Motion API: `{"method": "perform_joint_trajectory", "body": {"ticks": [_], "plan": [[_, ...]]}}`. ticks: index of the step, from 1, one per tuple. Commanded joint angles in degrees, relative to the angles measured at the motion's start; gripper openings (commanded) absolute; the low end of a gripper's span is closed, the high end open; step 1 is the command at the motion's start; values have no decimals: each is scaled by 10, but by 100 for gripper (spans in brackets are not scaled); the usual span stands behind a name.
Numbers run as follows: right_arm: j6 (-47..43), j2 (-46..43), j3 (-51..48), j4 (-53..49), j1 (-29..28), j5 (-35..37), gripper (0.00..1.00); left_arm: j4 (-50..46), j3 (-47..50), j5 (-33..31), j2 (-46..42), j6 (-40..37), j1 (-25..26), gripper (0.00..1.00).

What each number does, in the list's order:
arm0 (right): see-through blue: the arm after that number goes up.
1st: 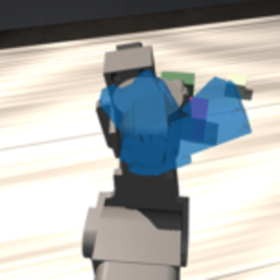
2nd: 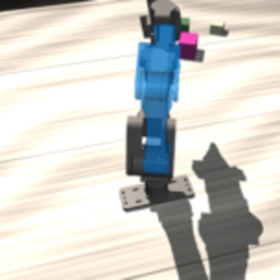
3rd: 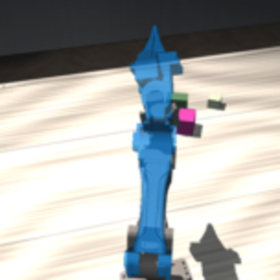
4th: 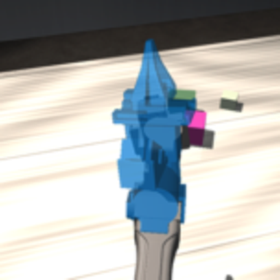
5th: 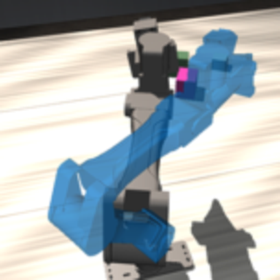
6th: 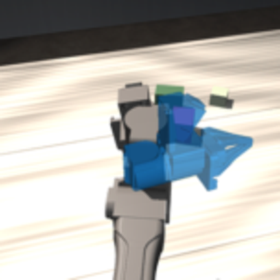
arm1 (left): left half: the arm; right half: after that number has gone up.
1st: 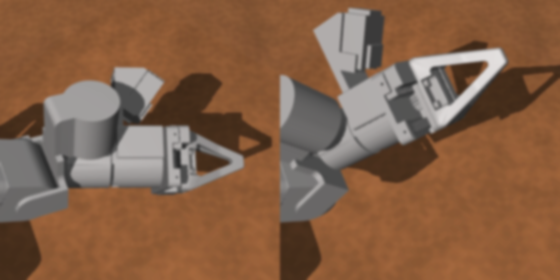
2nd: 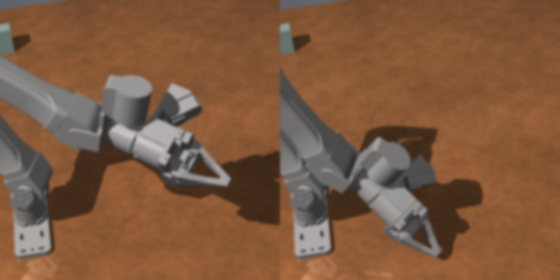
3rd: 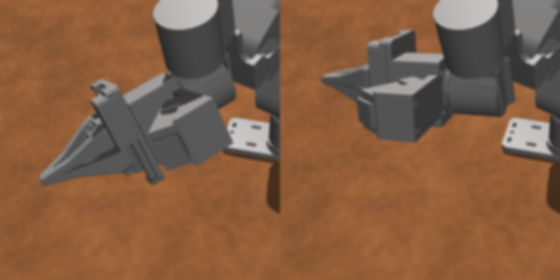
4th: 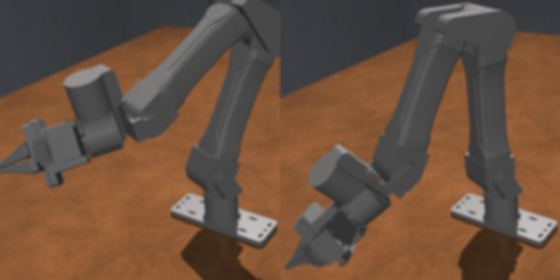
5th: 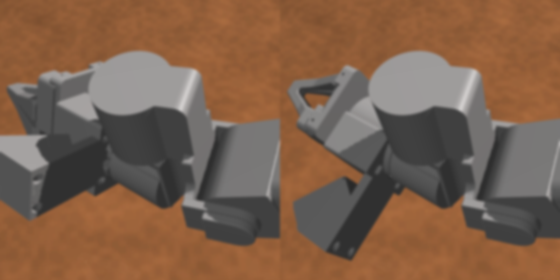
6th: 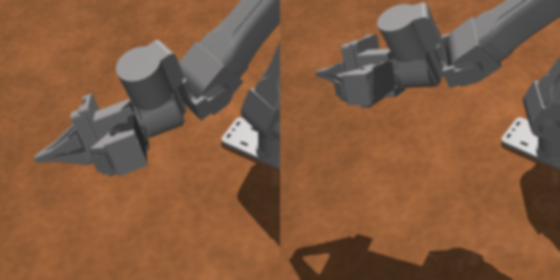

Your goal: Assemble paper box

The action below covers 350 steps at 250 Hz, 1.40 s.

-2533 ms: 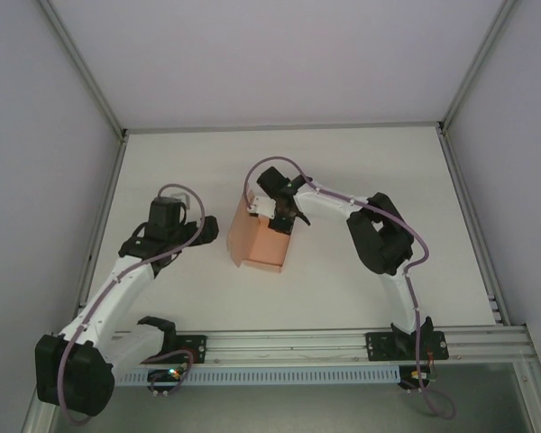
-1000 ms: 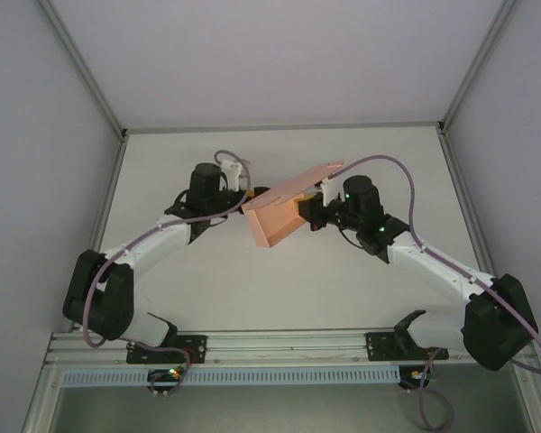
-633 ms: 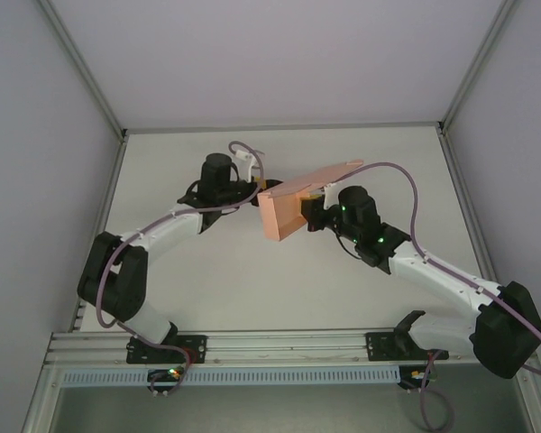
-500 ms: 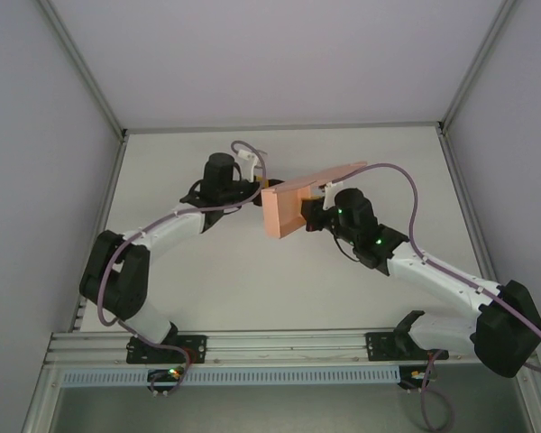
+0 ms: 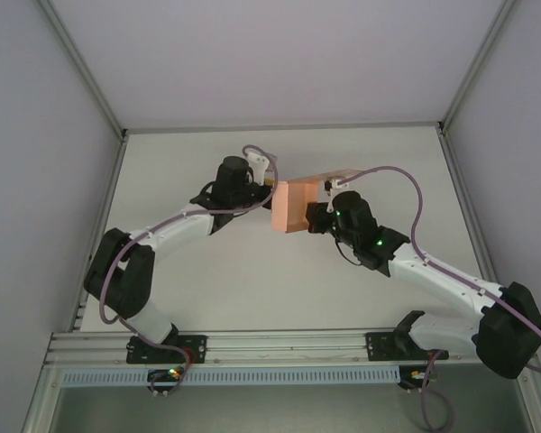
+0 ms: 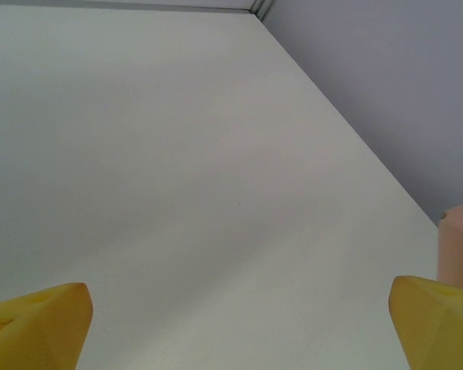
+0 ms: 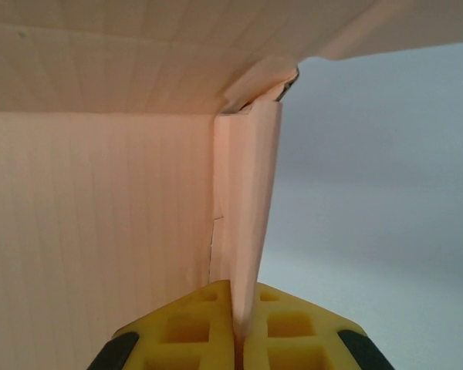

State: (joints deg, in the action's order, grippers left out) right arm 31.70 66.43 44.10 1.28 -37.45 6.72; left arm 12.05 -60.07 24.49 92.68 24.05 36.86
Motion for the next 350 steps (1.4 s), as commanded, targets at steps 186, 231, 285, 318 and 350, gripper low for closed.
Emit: {"method": "perform_joint_trajectory", "body": {"ticks": [186, 231, 285, 318, 350], "plan": [[-72, 168, 43, -212, 18, 57, 5, -262, 153, -219, -220, 38, -95, 100], [-98, 236, 59, -192, 18, 49, 14, -259, 171, -219, -226, 31, -99, 100], [-113, 243, 72, -196, 19, 36, 30, -251, 181, -215, -229, 25, -99, 100], [-120, 236, 73, -193, 22, 17, 35, -242, 183, -205, -226, 22, -99, 100], [-122, 240, 74, -204, 35, 6, 36, -241, 184, -204, -222, 18, -99, 100]]}}
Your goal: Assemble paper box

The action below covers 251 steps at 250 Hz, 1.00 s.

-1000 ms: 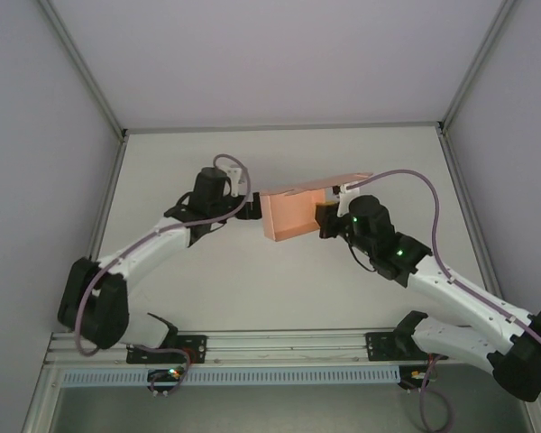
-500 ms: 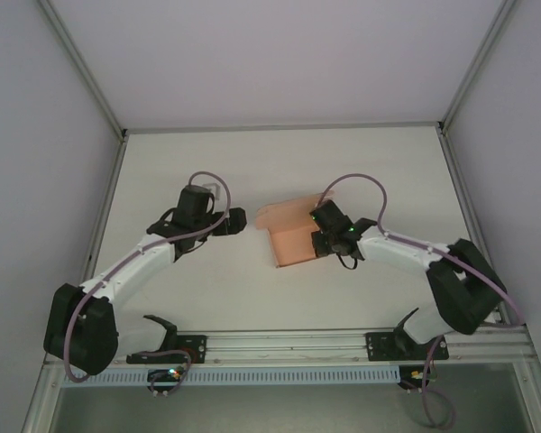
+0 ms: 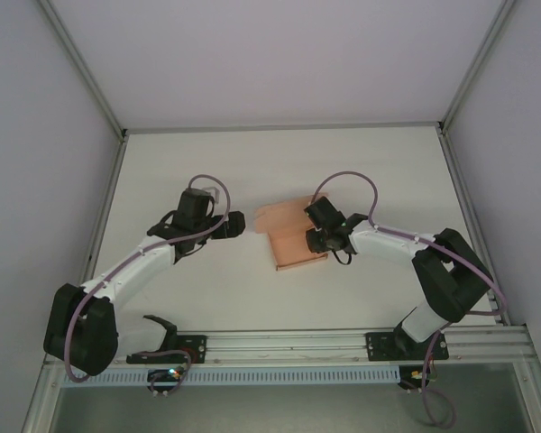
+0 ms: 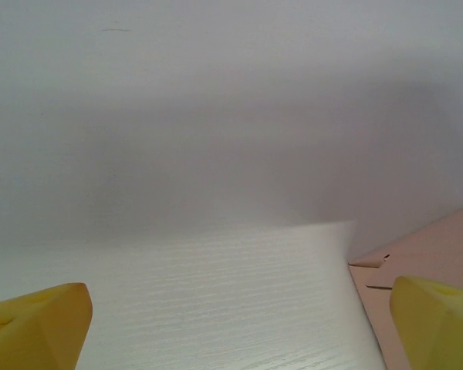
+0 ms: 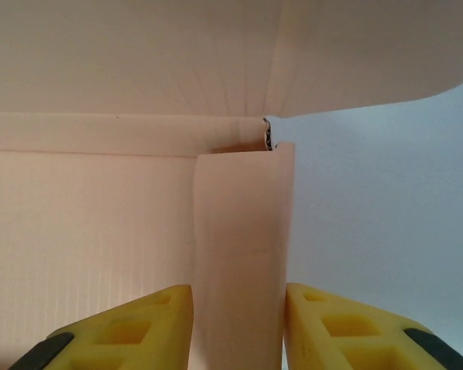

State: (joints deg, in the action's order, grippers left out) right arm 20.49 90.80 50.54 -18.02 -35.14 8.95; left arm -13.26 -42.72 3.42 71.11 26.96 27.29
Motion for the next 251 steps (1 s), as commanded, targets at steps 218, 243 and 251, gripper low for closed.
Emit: {"method": "perform_joint_trajectory", "body": {"ticks": [218, 243, 251], "plan": [[-15, 51, 9, -35, 32, -34, 1, 20, 1, 14, 21, -26, -3, 100], [-18, 50, 4, -24, 32, 3, 0, 17, 3, 6, 20, -26, -3, 100], [-22, 46, 0, -14, 30, 15, 0, 15, 4, 3, 19, -25, -4, 100]]}}
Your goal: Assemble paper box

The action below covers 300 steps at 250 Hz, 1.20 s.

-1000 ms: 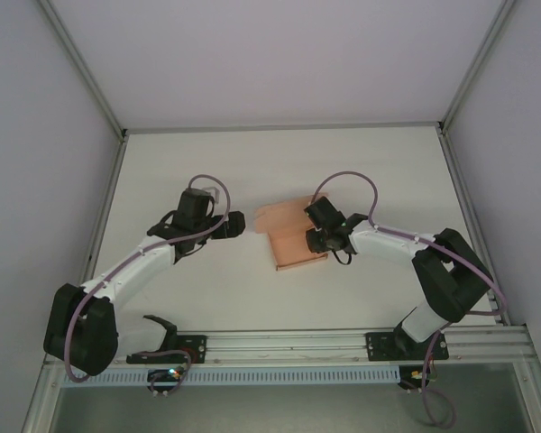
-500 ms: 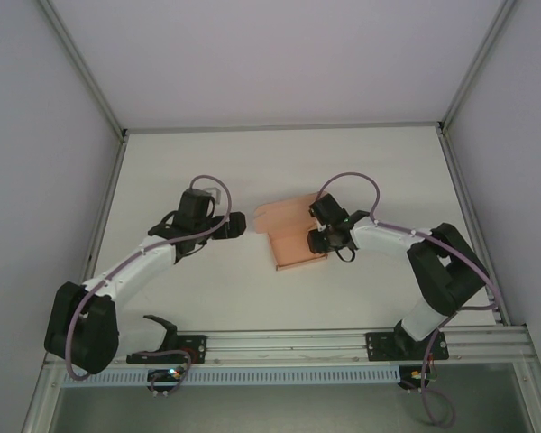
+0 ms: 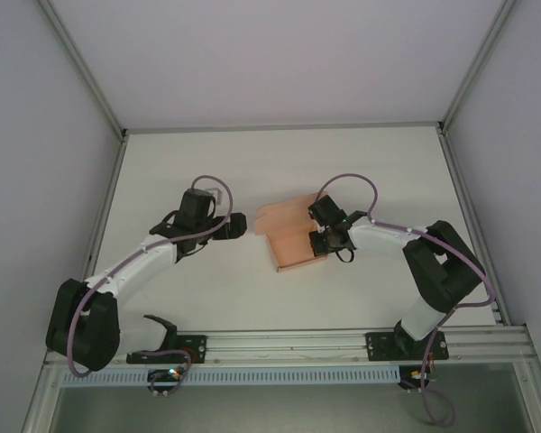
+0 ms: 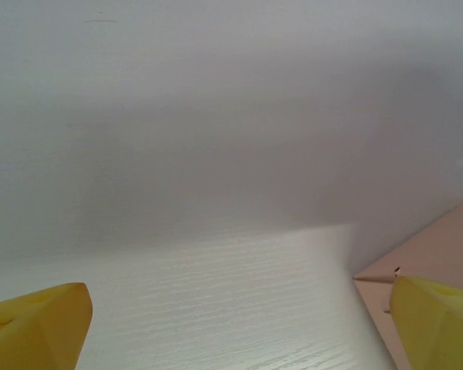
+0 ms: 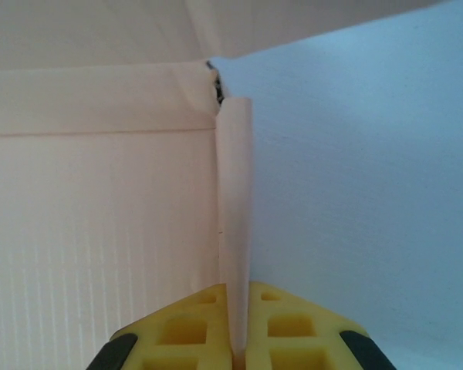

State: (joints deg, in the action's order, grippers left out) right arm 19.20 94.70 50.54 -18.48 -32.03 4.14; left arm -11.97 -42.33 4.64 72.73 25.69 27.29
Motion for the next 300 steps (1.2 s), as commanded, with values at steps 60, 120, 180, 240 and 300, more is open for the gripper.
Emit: {"method": "perform_joint_trajectory", "body": {"ticks": [60, 120, 180, 240, 300], "plan": [[-23, -176, -95, 224, 4, -4, 0, 9, 5, 0, -13, 1, -18, 100], [26, -326, -133, 368, 20, -183, 0, 180, 5, 198, 24, 23, -23, 100], [50, -337, -137, 424, 17, -247, 0, 373, -76, 390, 121, 64, 32, 100], [29, -339, -130, 381, 12, -196, 0, 457, -115, 463, 167, 97, 52, 100], [82, -328, -108, 294, -43, 23, 0, 304, -169, 412, 158, -34, 111, 100]]}}
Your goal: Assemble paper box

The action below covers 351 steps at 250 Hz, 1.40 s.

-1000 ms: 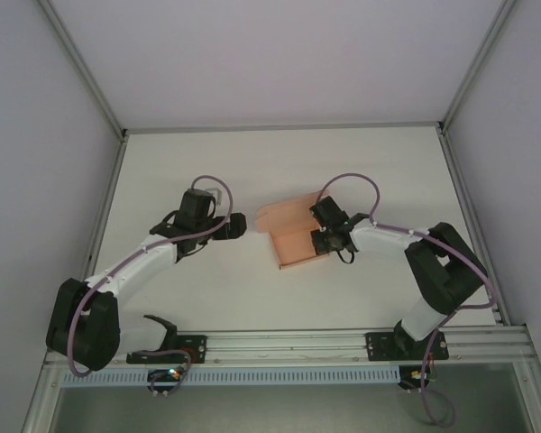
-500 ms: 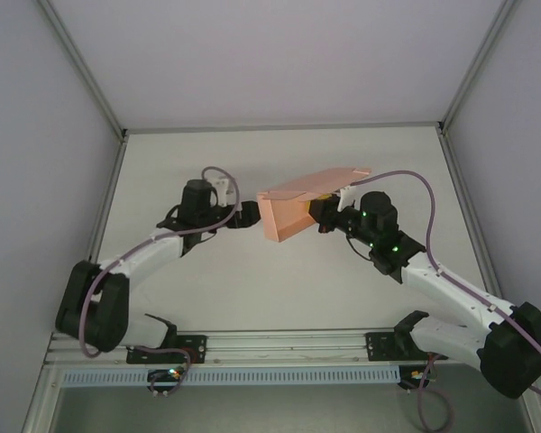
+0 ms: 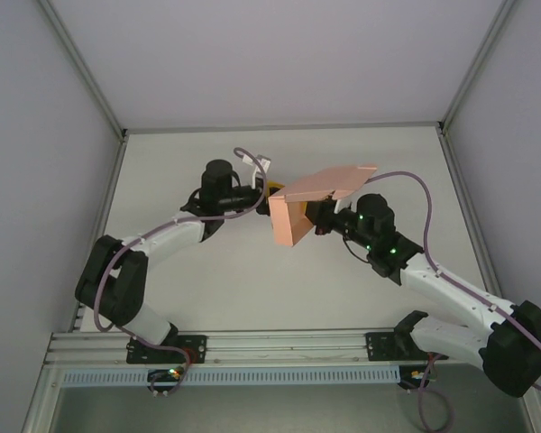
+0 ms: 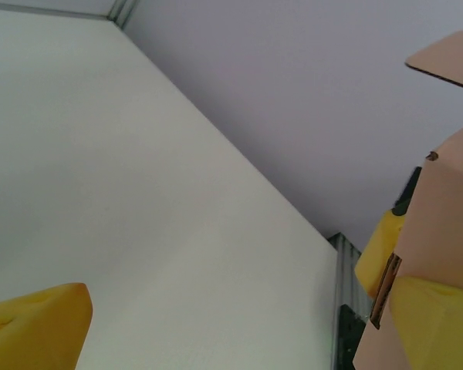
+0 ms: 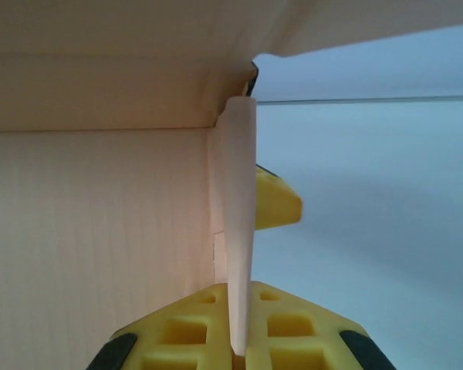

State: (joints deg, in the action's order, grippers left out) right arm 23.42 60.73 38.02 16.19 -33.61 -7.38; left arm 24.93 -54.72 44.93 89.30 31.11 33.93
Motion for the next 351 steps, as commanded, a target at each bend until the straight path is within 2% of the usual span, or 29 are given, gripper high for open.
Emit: {"method": "perform_joint_trajectory", "body": {"ticks": [1, 27, 64, 84, 122, 158, 180, 223, 286, 318, 351], "plan": [[41, 12, 18, -52, -28, 140, 0, -67, -46, 8, -7, -90, 45, 100], [54, 29, 26, -44, -61, 180, 0, -110, -71, -6, 0, -126, 66, 100], [133, 32, 49, -59, -64, 220, 0, -140, -86, -26, 20, -150, 90, 100], [147, 37, 67, -65, -61, 223, 0, -148, -89, -32, 28, -167, 108, 100], [103, 40, 71, -6, -63, 128, 0, -182, -103, -42, 45, -195, 129, 100], [76, 25, 70, 11, -63, 53, 0, -200, -109, -64, 61, -189, 131, 100], [81, 7, 55, 47, -62, 5, 0, -220, -120, -119, 74, -182, 131, 100], [95, 13, 62, 31, -63, -40, 0, -201, -134, -130, 83, -170, 131, 100], [61, -2, 59, -2, -61, 16, 0, -202, -104, -192, 53, -175, 127, 100], [35, -13, 80, -104, -62, 107, 0, -208, -61, -220, 12, -175, 120, 100], [13, -28, 91, -199, -58, 198, 0, -257, -13, -301, -49, -163, 96, 100]]}}
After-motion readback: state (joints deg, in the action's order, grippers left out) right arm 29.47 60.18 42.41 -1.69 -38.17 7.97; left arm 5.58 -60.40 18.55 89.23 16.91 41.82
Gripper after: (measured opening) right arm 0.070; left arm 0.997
